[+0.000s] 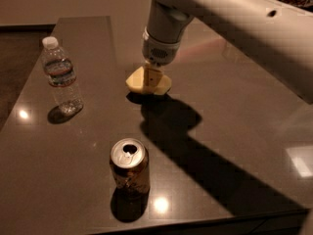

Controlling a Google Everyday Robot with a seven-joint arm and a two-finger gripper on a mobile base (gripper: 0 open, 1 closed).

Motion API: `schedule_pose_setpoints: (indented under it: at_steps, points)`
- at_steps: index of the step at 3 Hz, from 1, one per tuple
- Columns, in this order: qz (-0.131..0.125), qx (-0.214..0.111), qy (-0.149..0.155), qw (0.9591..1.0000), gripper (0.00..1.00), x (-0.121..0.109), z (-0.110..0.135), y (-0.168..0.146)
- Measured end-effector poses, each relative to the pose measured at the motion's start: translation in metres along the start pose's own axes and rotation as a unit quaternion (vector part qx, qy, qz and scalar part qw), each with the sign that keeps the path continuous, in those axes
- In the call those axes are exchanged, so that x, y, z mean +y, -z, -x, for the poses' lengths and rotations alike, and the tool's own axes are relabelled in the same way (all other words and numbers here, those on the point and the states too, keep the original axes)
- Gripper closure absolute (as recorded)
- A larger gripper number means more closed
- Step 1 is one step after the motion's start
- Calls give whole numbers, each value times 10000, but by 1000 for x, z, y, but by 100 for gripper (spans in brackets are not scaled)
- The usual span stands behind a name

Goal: Move sponge near orange can

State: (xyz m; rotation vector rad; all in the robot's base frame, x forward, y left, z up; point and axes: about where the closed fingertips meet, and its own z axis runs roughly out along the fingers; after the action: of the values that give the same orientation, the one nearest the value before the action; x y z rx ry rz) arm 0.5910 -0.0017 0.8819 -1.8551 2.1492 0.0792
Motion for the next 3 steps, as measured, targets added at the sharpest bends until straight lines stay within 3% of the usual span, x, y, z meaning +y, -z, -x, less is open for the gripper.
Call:
schedule_pose_setpoints:
  at_steps: [1,2,3]
  points:
    - [14,46,140,9999,100,27,-27,28]
    - [262,28,72,9996,100,66,-64,46]
    - [473,33,-51,9989,100,90,-84,49]
